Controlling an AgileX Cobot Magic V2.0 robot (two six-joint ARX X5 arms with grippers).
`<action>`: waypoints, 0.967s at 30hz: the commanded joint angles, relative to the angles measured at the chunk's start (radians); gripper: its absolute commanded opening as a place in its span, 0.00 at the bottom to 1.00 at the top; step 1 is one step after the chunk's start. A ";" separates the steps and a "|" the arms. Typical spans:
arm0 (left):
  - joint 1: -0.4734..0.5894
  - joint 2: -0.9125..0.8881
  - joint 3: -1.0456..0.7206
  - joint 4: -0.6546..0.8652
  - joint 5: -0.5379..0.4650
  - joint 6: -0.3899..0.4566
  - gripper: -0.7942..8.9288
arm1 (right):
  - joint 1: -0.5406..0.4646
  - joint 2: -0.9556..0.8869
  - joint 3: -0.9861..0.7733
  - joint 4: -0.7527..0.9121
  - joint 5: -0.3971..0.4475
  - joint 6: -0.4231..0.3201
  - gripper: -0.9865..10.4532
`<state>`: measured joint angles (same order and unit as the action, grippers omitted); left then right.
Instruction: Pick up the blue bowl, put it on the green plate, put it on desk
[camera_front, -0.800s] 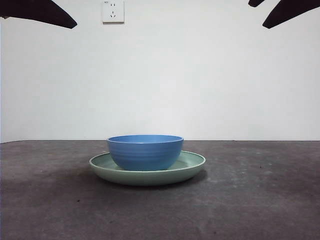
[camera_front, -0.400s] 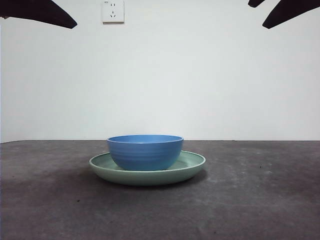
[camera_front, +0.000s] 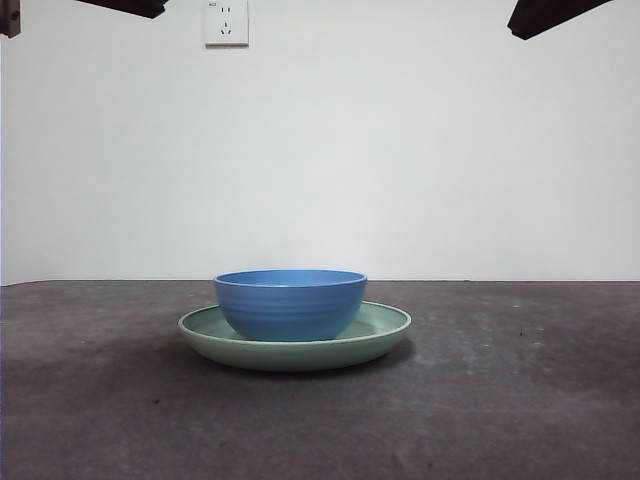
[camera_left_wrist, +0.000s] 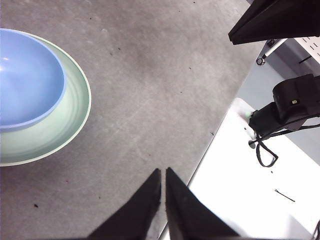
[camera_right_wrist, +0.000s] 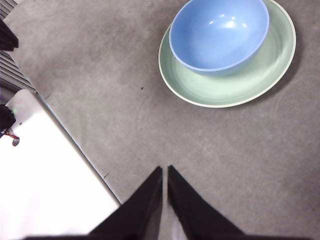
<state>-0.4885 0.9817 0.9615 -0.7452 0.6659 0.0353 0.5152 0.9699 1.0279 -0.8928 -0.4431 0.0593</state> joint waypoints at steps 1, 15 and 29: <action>-0.003 0.008 0.008 0.005 0.008 0.002 0.09 | 0.006 0.009 0.018 0.025 -0.002 -0.012 0.09; -0.003 0.008 0.008 0.009 0.008 0.002 0.09 | 0.006 0.009 0.018 0.040 -0.002 -0.012 0.09; 0.148 -0.155 0.004 0.204 -0.121 0.123 0.09 | 0.006 0.009 0.018 0.040 -0.002 -0.012 0.09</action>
<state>-0.3523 0.8299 0.9592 -0.5713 0.5564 0.1162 0.5152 0.9699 1.0279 -0.8623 -0.4435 0.0559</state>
